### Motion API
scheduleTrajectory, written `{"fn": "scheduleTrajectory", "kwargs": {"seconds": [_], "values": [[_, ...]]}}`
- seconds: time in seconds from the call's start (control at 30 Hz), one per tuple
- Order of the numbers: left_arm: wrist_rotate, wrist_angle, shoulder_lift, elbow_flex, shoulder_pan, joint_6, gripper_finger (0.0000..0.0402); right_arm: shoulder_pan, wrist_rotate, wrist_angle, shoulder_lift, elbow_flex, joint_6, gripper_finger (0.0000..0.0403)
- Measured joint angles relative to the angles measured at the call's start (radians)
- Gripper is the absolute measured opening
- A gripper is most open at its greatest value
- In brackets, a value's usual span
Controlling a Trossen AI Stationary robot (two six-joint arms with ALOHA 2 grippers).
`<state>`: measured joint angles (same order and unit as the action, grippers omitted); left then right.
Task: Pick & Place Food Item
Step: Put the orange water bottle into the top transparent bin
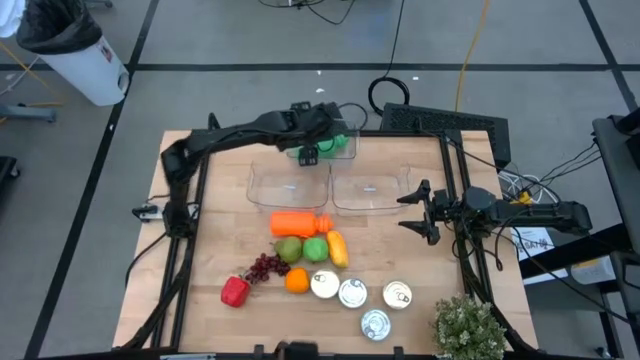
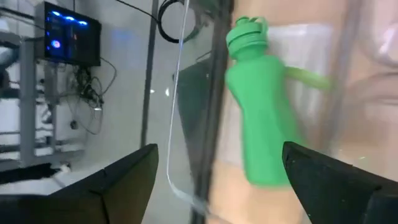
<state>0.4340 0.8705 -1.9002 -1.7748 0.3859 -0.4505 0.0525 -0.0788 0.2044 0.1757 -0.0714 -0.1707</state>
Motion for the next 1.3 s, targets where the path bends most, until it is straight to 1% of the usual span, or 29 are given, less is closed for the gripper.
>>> {"fn": "scheduleTrajectory", "kwargs": {"seconds": [0.13,0.23,0.33,0.4,0.57,0.77,0.87,0.97,1.03,1.13,1.3], "values": [[-0.116,0.152,0.140,0.000,-0.058,0.155,0.0340,0.000,0.000,0.000,0.000,0.000,0.000,0.0320],[-0.255,0.248,0.239,0.000,-0.107,0.278,0.0336,0.000,0.000,-0.001,0.000,0.000,0.000,0.0320],[-0.396,0.307,0.326,0.000,-0.160,0.370,0.0336,0.000,0.000,-0.001,0.000,0.000,0.000,0.0320],[-0.436,0.323,0.368,0.000,-0.200,0.422,0.0337,0.000,0.000,-0.001,0.000,0.000,-0.001,0.0320],[-0.430,0.335,0.433,0.000,-0.311,0.549,0.0337,0.000,-0.002,0.006,0.000,0.000,-0.034,0.0320],[-0.420,0.320,0.436,0.011,-0.411,0.558,0.0337,-0.001,-0.004,0.008,0.000,0.000,-0.035,0.0320],[-0.363,0.262,0.438,0.067,-0.446,0.567,0.0337,-0.001,-0.004,0.008,0.000,0.000,-0.034,0.0320],[-0.324,0.197,0.469,0.164,-0.472,0.590,0.0337,-0.001,-0.005,0.008,0.000,0.000,-0.034,0.0320],[-0.320,0.105,0.503,0.244,-0.481,0.599,0.0337,-0.001,-0.020,0.008,0.000,0.000,-0.034,0.0320],[-0.320,-0.021,0.567,0.396,-0.496,0.638,0.0337,-0.002,-0.054,0.008,0.000,0.000,-0.035,0.0320],[-0.316,-0.316,0.705,0.654,-0.525,0.670,0.0337,-0.002,-0.057,0.008,0.000,0.000,-0.030,0.0320]]}}
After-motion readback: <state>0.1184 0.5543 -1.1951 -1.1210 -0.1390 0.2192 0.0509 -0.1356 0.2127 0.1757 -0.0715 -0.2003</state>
